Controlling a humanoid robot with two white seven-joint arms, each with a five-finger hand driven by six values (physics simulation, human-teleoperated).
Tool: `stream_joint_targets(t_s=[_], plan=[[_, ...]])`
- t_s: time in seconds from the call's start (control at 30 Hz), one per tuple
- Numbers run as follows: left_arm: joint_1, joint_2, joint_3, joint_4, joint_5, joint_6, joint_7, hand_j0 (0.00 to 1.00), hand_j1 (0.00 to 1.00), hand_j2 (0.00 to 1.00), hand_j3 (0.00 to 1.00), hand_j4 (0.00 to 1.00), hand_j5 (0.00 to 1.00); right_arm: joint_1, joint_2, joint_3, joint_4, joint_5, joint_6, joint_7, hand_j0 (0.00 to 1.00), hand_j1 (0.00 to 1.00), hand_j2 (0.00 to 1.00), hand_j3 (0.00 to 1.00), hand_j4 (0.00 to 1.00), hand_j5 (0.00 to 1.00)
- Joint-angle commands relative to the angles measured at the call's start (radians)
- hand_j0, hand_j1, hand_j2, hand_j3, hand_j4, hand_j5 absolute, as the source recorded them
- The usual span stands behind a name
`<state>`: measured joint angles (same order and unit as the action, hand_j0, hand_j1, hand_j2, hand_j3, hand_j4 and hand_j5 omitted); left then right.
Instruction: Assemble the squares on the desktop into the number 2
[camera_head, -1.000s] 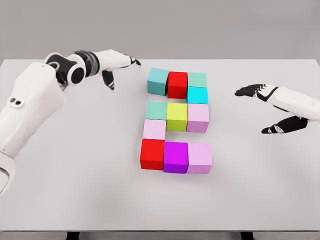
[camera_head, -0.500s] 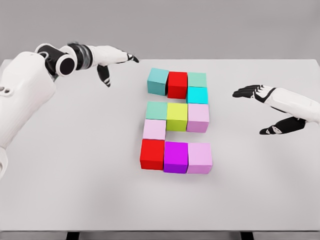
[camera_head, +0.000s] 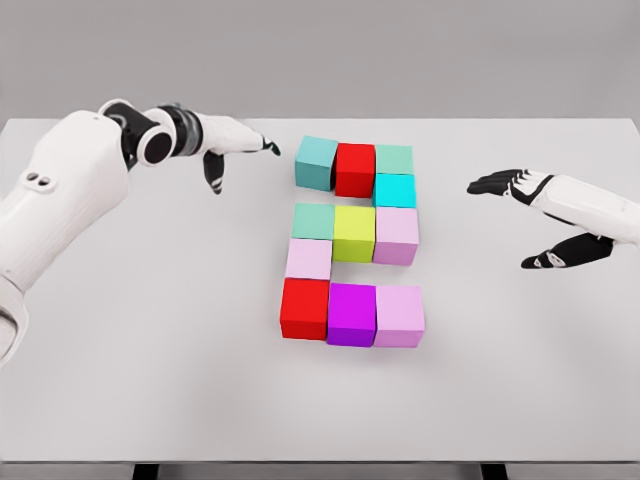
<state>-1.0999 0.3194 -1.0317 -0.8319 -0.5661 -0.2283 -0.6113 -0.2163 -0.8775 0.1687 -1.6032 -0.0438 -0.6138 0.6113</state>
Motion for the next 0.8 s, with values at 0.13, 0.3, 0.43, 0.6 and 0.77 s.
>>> stream_joint_targets(t_s=[0.13, 0.3, 0.43, 0.6, 0.77], plan=[[-0.009, 0.0, -0.027, 0.022, 0.0, -0.052, 0.0, 1.0, 1.0, 1.0, 1.0, 1.0, 1.0, 0.0, -0.001, -0.003, 0.002, -0.005, 0.003, 0.0, 1.0, 1.0, 1.0, 1.0, 1.0, 1.0], [-0.009, -0.002, -0.028, 0.022, -0.001, -0.085, 0.0, 1.0, 1.0, 1.0, 1.0, 1.0, 1.0, 0.005, -0.001, -0.003, -0.004, -0.004, 0.003, 0.0, 1.0, 1.0, 1.0, 1.0, 1.0, 1.0], [-0.011, -0.005, -0.028, 0.022, -0.001, -0.085, 0.0, 1.0, 1.0, 1.0, 1.0, 1.0, 1.0, 0.015, -0.009, -0.006, -0.026, -0.005, 0.003, 0.0, 1.0, 1.0, 1.0, 1.0, 1.0, 1.0], [-0.009, -0.013, -0.028, 0.022, -0.003, -0.085, 0.0, 1.0, 1.0, 1.0, 1.0, 1.0, 1.0, 0.017, -0.009, 0.0, -0.037, -0.005, 0.003, 0.0, 1.0, 1.0, 1.0, 1.0, 1.0, 1.0], [-0.009, -0.02, -0.028, 0.022, -0.003, -0.085, 0.0, 1.0, 1.0, 1.0, 1.0, 1.0, 1.0, 0.012, -0.009, 0.003, -0.034, -0.004, 0.003, 0.0, 1.0, 1.0, 1.0, 1.0, 1.0, 1.0]])
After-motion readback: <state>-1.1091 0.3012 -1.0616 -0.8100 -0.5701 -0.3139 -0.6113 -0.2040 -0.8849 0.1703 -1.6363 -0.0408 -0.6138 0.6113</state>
